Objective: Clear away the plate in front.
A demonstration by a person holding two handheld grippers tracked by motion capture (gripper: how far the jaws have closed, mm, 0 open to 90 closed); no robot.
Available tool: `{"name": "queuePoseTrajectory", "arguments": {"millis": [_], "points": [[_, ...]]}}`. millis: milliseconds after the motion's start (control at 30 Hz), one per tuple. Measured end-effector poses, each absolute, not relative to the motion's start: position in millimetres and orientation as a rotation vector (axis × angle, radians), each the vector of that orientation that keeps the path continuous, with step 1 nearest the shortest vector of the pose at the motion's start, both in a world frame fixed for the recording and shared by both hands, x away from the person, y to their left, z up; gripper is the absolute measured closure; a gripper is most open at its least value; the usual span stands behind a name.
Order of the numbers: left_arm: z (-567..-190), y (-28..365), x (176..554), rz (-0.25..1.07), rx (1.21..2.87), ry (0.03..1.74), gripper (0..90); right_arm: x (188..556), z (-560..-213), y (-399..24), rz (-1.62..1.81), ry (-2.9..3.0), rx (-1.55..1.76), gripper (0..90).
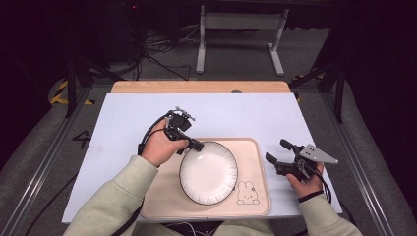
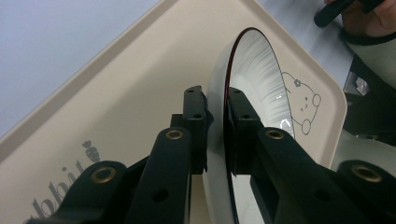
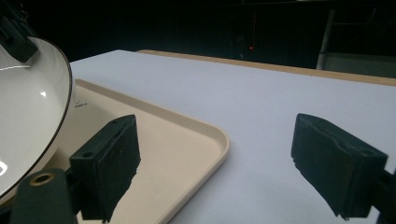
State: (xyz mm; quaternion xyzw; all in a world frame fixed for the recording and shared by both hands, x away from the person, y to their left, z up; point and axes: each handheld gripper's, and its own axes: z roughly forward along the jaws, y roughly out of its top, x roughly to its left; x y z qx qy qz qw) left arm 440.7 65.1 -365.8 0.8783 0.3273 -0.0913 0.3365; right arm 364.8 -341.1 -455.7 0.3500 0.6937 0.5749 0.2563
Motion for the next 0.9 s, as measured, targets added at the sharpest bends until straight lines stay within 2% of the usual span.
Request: {"name": "queuePoseTrajectory", "arguments": {"millis": [267, 900], "points": [[-371, 65, 444, -0.191, 2.332, 0.848, 82.7, 365, -456, -342, 1.563, 1.883, 0.951, 15.8], [-394, 73, 460, -0.237, 2.336, 0.889, 84.2, 365, -456, -342, 1.569, 1.887, 0.957, 16.0]]}}
